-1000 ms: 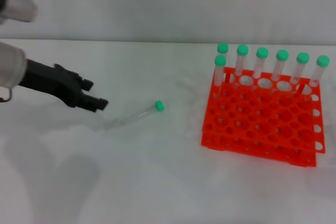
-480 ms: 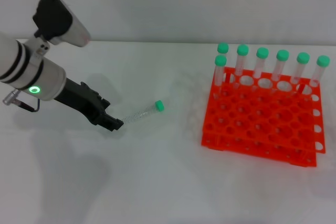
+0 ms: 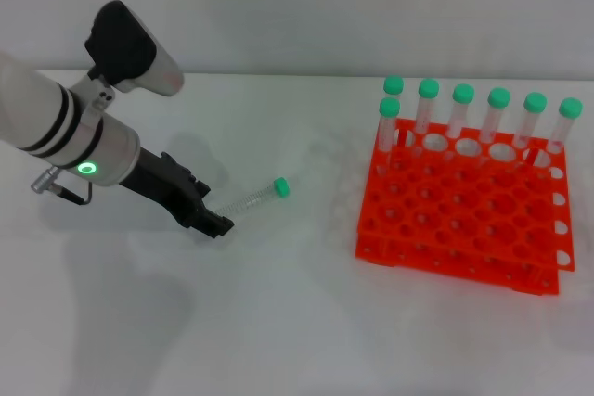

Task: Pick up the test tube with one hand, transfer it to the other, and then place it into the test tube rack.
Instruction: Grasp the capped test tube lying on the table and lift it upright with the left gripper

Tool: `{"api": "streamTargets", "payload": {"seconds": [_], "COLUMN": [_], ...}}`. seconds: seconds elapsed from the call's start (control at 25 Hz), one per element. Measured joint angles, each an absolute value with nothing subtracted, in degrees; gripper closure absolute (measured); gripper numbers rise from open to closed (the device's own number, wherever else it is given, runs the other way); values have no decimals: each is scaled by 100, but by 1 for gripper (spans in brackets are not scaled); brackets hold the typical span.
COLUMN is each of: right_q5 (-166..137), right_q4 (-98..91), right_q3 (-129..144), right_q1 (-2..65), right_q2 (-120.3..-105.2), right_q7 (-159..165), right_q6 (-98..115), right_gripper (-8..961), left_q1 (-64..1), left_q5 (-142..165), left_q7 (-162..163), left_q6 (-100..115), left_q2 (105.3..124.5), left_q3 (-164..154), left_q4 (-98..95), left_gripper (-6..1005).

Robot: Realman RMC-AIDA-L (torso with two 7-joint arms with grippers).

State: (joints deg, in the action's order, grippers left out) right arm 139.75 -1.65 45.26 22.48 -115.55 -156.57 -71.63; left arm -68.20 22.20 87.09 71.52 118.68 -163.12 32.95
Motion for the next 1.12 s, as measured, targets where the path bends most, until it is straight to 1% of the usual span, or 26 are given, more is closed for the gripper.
{"api": "streamTargets", "payload": {"seconds": [0.44, 0.64, 1.12], "right_q5": [13974, 13974, 13974], "right_q4": [-167, -167, -273], "right_q3": [4526, 4526, 4526], "right_q1": [2235, 2232, 2176], "right_q2": [-11558, -11558, -11549], "right_q7": [-15676, -15685, -15690], "right_q6": [-7164, -7164, -7163], "right_gripper": [122, 123, 124], "left_q1": [-6771, -6765, -6787], "left_q5": [2497, 2508, 2565], "left_q7": [8998, 9024, 9076], "left_q6": [6753, 6611, 6422], "left_q2": [11876, 11879, 11884], "left_q3": [-16303, -16303, -16304], "left_q4": [2953, 2844, 2714], "left_gripper": [374, 414, 459]}}
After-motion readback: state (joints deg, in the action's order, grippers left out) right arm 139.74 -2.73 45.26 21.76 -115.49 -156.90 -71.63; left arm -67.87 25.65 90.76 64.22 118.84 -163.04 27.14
